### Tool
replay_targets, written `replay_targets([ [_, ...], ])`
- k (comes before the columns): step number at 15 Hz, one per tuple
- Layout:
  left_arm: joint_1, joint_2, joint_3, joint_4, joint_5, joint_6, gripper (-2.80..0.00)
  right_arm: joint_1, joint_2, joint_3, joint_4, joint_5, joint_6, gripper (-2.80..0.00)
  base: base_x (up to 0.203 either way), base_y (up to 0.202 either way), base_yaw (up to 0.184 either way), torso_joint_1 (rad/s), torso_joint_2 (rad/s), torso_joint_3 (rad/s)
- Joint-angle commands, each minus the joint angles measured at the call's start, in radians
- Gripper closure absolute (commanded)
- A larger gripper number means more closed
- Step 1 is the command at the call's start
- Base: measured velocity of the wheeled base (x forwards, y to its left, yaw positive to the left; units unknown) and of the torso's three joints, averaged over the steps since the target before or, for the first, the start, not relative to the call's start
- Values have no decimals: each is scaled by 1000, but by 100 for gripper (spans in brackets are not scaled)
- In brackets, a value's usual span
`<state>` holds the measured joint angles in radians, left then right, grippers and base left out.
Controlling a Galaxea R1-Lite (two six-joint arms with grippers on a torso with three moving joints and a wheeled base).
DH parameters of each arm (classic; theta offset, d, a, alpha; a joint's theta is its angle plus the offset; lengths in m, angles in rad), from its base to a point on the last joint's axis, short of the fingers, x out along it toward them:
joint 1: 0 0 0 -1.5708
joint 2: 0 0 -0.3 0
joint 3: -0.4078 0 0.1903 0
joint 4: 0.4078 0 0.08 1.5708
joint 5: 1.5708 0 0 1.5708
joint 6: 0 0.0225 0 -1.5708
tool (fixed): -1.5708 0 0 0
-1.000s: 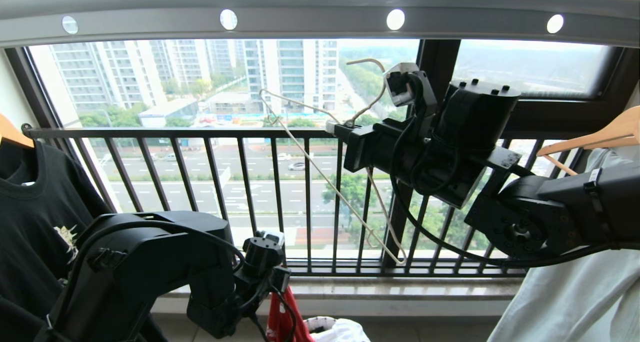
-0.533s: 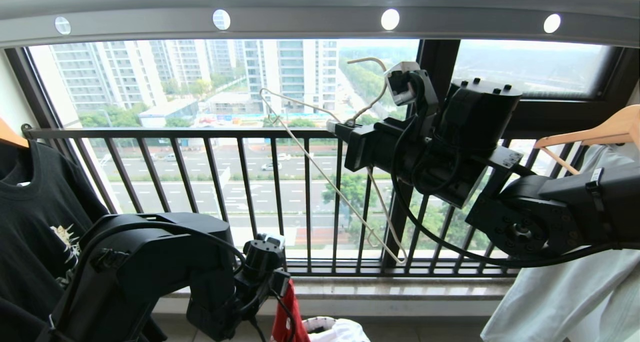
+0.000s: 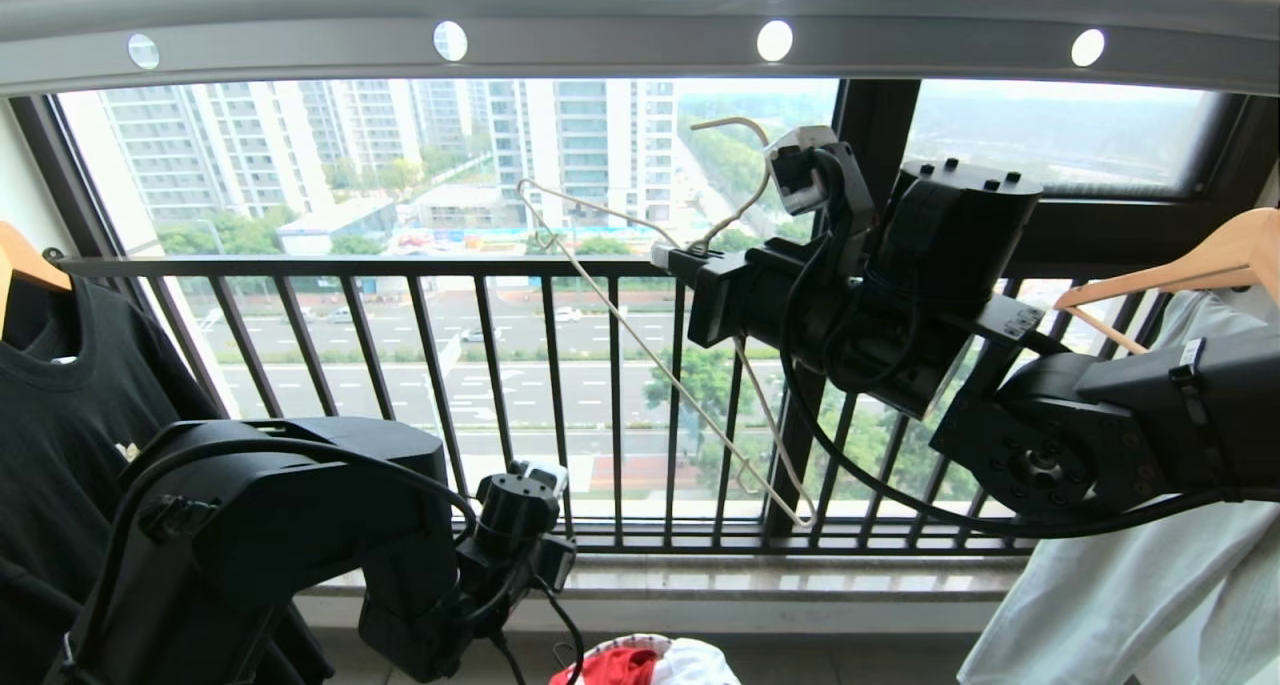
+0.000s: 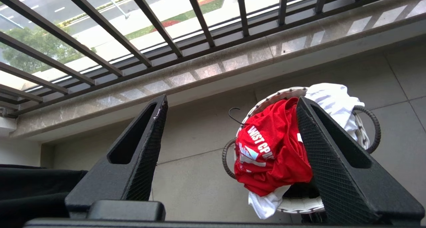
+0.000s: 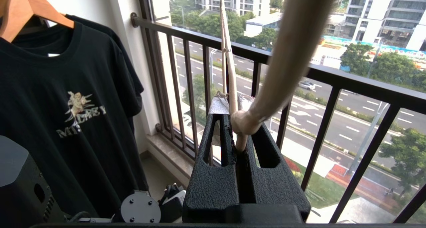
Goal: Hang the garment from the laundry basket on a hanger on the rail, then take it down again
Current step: Put clothes in the basket, then hang the clothes rack on the clothesline
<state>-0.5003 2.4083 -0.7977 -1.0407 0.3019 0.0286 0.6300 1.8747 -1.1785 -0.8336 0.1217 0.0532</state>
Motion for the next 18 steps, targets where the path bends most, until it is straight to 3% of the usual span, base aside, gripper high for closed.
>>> replay_targets([
  [1, 9, -86, 5, -6, 2, 0, -280, 0, 6, 0, -5, 1, 1, 0, 0, 0, 0, 0, 0, 0],
  [2, 13, -125, 12, -6, 2, 1, 0, 0, 9, 0, -5, 1, 0, 0, 0, 0, 0, 0, 0, 0],
  [4, 15, -224, 29, 15, 1, 3, 0, 0, 15, 0, -5, 1, -1, 0, 0, 0, 0, 0, 0, 0],
  [6, 11, -384, 35, 134, -1, 4, 0, 7, 24, 9, -11, 0, -1, 0, 0, 0, 0, 0, 0, 0],
  [9, -1, -695, -8, 490, -3, -2, 0, 41, 49, 35, -18, -9, -32, 0, 0, 0, 0, 0, 0, 0],
  [15, -29, -1183, -219, 1158, -20, -22, 0, 88, -76, 99, 26, -162, -59, 0, 0, 0, 0, 0, 0, 0],
  [18, -46, -1301, -290, 1279, -21, -25, 0, 91, -173, 56, 182, -254, -116, 0, 0, 0, 0, 0, 0, 0],
])
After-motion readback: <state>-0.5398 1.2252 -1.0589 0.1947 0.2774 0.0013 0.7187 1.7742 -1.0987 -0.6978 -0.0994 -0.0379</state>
